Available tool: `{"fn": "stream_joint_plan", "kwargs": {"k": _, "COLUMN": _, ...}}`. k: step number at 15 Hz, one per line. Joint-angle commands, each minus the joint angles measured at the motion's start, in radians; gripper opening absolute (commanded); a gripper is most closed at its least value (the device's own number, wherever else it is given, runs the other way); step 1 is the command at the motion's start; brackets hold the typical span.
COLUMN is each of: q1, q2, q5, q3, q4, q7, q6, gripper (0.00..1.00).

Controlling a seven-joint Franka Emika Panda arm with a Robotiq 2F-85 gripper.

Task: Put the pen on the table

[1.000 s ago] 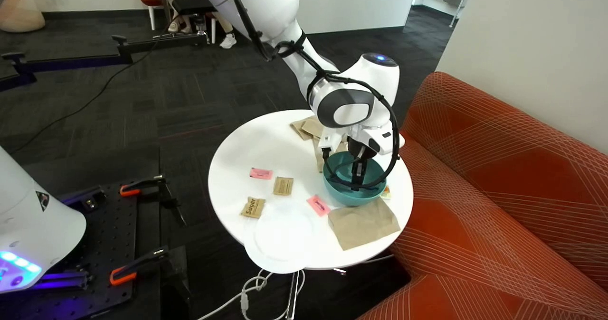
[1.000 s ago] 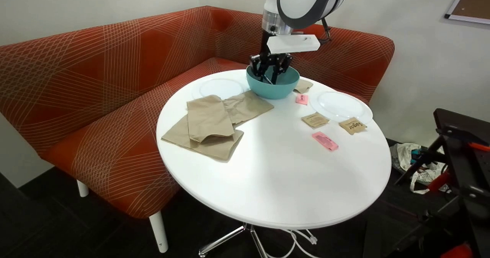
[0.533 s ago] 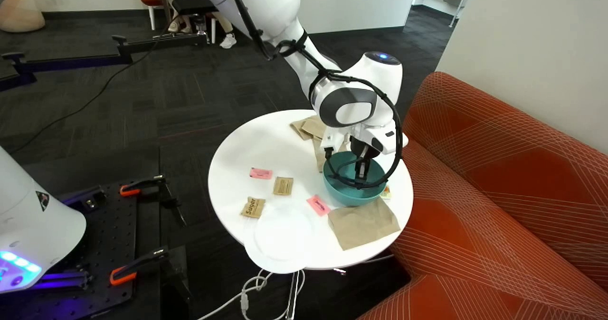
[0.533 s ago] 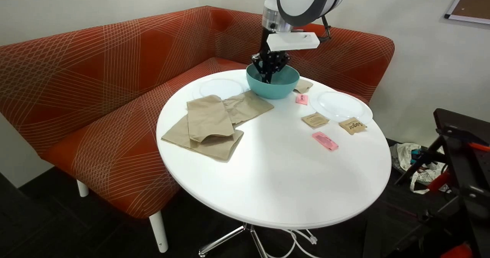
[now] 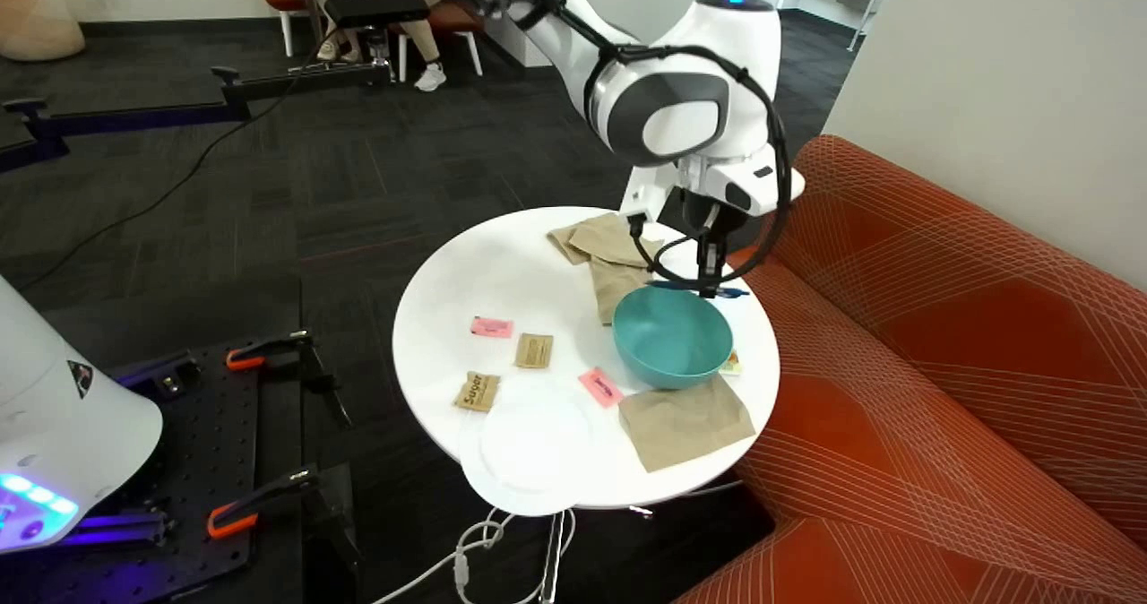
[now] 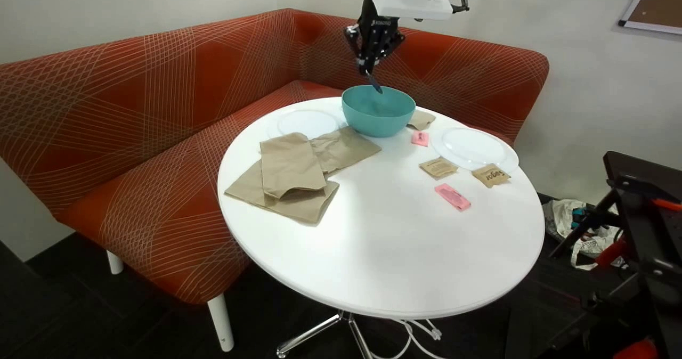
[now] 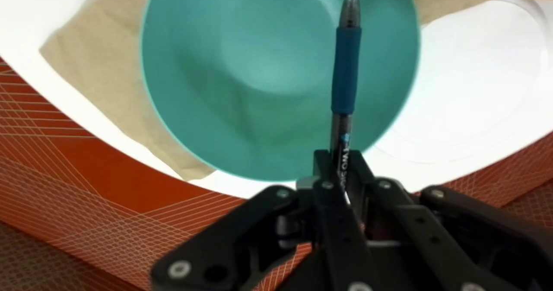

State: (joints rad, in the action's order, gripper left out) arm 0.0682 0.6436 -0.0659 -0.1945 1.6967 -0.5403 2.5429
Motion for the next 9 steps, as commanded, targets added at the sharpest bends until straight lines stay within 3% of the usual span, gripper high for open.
{"fn": "stream_joint_plan", "kwargs": {"k": 1, "q1": 0.055, "q2": -0.189, "q5": 0.024, "q3": -0.005, "q4": 0.145, "q7": -0.04, "q6": -0.025, "gripper": 0.03}}
{"fn": "stream_joint_plan", "kwargs": {"k": 5, "q1": 0.129, "q2": -0.335, "q5": 0.075, "q3": 0.028, "q4": 0.257, "q7": -0.097, "q6": -0.053, "gripper": 0.03}}
{"fn": "stream_joint_plan", "kwargs": {"k": 9, "q1": 0.177, "q2": -0.421, "q5": 0.091, "q3": 0.117, "q4": 0.364, "q7": -0.175, "q6": -0.062, "gripper": 0.03}}
